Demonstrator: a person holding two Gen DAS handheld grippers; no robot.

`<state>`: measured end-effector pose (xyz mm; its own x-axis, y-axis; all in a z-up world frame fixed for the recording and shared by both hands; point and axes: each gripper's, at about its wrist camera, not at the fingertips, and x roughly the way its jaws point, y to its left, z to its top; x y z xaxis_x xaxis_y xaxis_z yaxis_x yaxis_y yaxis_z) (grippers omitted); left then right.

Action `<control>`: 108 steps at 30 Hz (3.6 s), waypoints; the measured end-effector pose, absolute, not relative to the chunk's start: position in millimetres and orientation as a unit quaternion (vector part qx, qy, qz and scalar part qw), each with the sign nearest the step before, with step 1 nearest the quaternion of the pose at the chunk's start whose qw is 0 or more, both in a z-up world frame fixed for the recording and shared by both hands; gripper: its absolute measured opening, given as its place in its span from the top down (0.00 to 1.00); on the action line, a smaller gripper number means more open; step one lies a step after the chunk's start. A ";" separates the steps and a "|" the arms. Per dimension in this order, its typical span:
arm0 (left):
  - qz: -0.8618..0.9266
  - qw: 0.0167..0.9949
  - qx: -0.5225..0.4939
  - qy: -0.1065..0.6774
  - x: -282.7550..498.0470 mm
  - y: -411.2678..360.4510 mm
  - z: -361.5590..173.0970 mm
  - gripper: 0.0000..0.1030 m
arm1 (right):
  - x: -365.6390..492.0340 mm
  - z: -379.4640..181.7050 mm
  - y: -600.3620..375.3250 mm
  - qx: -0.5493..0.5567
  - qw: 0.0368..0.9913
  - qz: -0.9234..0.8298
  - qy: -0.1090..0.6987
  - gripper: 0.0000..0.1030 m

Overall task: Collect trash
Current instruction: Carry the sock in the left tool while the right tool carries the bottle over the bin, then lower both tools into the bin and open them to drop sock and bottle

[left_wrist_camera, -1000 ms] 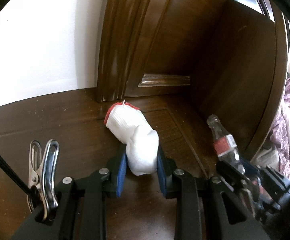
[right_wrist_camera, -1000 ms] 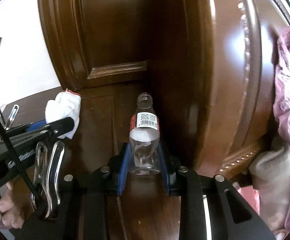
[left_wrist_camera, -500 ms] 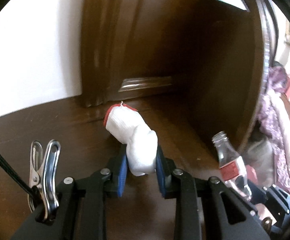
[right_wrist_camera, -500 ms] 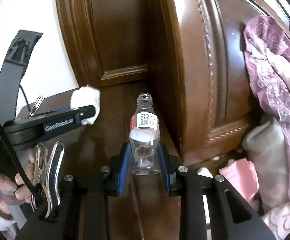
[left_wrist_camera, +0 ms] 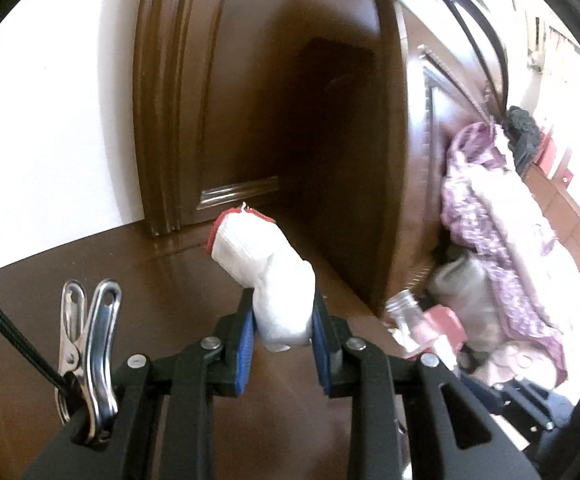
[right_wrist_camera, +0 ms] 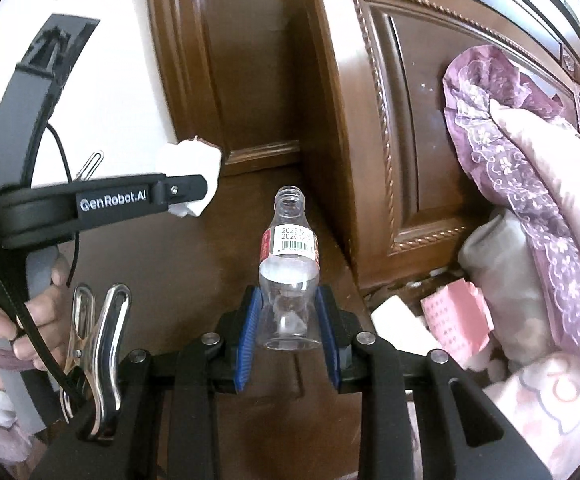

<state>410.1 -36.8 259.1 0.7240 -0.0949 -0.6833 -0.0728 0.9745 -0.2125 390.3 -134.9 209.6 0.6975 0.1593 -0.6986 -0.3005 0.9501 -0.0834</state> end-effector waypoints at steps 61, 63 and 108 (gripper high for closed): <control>-0.039 0.916 -0.075 0.393 8.5 -84.3 289.9 0.74 | 52.7 242.8 -123.3 -0.028 0.925 0.201 0.320 0.72; -0.038 0.914 -0.074 0.397 4.3 -83.0 284.8 0.74 | 47.2 238.8 -122.2 -0.026 0.924 0.203 0.322 0.72; -0.012 0.855 -0.097 0.509 2.0 -44.5 110.1 0.74 | 52.8 81.4 -94.2 -0.028 0.867 0.191 0.460 0.72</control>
<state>2.0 -44.5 110.1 0.4824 -0.1202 -0.8677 -0.0775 0.9808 -0.1789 52.8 -94.2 81.4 0.5042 0.3046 -0.8081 -0.3560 0.9258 0.1268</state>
